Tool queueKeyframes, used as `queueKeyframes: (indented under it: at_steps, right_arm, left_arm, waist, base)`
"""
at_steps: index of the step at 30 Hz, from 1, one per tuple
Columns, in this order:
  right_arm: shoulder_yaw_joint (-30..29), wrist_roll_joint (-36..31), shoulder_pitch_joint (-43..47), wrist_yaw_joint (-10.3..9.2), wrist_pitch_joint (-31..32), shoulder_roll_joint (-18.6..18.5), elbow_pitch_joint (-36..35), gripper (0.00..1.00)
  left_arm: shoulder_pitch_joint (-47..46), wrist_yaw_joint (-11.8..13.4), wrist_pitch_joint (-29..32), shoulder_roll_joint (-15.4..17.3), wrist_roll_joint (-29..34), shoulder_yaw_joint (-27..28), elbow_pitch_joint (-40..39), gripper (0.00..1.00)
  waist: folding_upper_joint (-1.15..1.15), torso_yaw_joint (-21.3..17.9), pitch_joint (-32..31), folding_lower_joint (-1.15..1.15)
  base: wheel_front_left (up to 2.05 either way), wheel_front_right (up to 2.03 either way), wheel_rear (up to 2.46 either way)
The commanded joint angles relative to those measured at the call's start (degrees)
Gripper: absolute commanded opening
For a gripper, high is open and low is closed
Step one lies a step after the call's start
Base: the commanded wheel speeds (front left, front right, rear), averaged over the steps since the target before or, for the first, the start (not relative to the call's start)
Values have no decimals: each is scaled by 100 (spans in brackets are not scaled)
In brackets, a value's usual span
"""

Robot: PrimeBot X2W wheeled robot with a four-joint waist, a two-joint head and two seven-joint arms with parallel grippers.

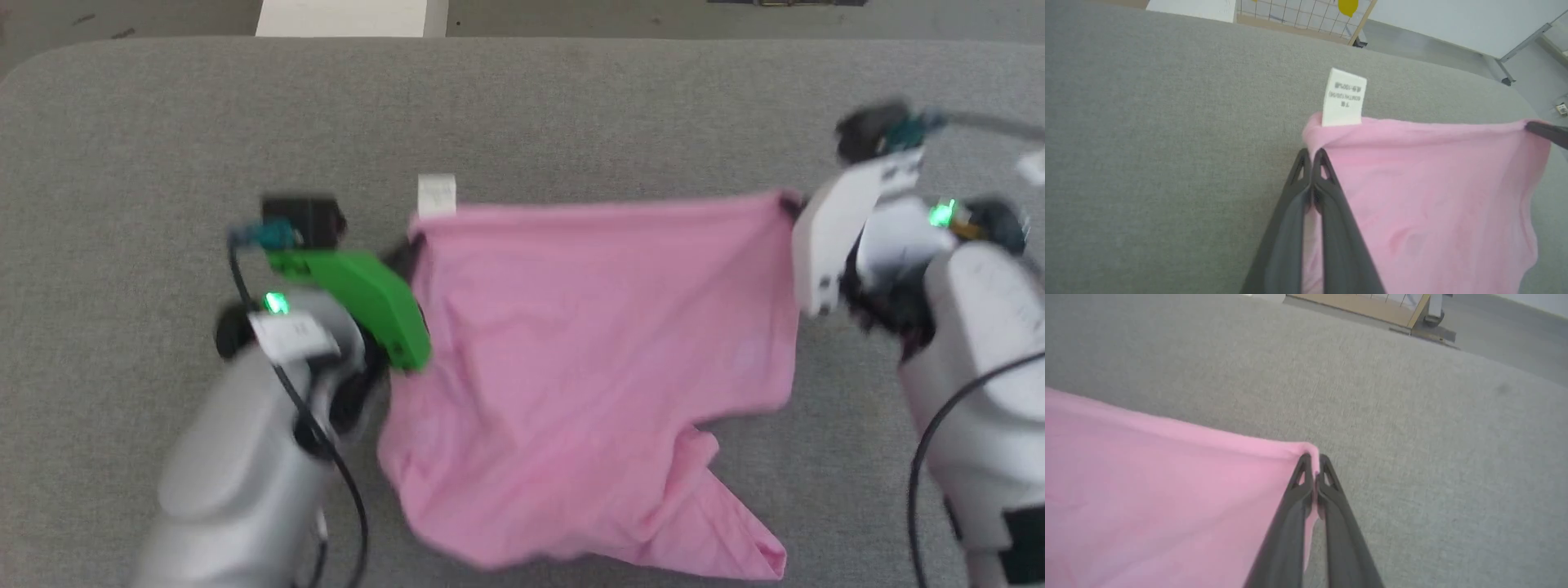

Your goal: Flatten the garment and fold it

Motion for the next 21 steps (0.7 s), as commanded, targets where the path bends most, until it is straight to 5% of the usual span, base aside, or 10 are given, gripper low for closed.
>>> queueKeyframes:
  at_steps: [1, 13, 21]
  right_arm:
    - [-19, 22, -346, -9, -46, -68, -86, 0]
    - [-804, 160, -3051, -9, -617, 351, 101, 0]
    - [-998, 100, -3629, -9, -1373, 409, 56, 0]
  left_arm:
    - [-386, -68, 6, 58, -64, 118, 51, 0]
    - [-3831, -417, -478, 359, 610, 324, 1365, 0]
    - [-4582, -629, -1317, 302, 833, 296, 1807, 0]
  waist:
    - [0, -27, 9, 0]
    - [0, -268, 397, 0]
    - [0, -314, 482, 0]
  base:
    - [0, 0, 0]
    - [0, 0, 0]
    - [0, 0, 0]
